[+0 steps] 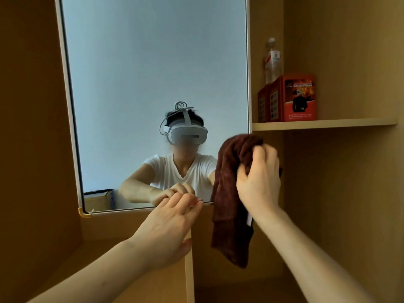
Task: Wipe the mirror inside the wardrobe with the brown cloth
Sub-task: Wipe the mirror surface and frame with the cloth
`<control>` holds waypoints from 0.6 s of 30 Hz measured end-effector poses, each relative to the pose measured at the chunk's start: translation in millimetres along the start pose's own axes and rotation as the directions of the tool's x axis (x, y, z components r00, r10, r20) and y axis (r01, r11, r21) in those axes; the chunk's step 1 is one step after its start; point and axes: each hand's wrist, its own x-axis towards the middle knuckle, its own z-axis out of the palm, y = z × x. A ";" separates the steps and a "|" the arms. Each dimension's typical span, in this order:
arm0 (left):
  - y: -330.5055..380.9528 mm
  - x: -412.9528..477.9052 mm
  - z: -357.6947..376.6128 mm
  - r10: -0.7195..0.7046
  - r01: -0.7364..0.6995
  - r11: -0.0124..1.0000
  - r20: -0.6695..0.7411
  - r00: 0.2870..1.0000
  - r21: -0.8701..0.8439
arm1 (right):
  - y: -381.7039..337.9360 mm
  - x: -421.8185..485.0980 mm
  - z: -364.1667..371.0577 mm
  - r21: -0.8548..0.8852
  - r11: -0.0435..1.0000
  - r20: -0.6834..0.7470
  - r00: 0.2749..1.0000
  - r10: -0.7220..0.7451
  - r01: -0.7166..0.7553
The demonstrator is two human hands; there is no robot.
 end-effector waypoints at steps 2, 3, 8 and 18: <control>1.2 0.3 -0.9 -0.005 0.005 1.000 0.004 1.000 0.001 | 13.8 -30.3 3.5 -0.006 1.000 0.032 0.999 0.014 -0.014; 1.7 0.3 -1.8 -0.010 0.010 1.000 0.009 1.000 0.003 | 19.0 -41.2 3.3 -0.003 1.000 0.056 0.998 0.024 -0.024; 3.4 0.9 -5.6 -0.001 0.002 1.000 0.026 1.000 -0.010 | 24.3 -41.1 -3.6 0.043 0.996 0.147 0.986 0.076 -0.083; -0.9 2.9 -9.1 0.021 -0.020 0.999 0.021 1.000 -0.050 | -25.8 26.5 -0.8 -0.067 0.997 -0.012 0.999 0.040 -0.041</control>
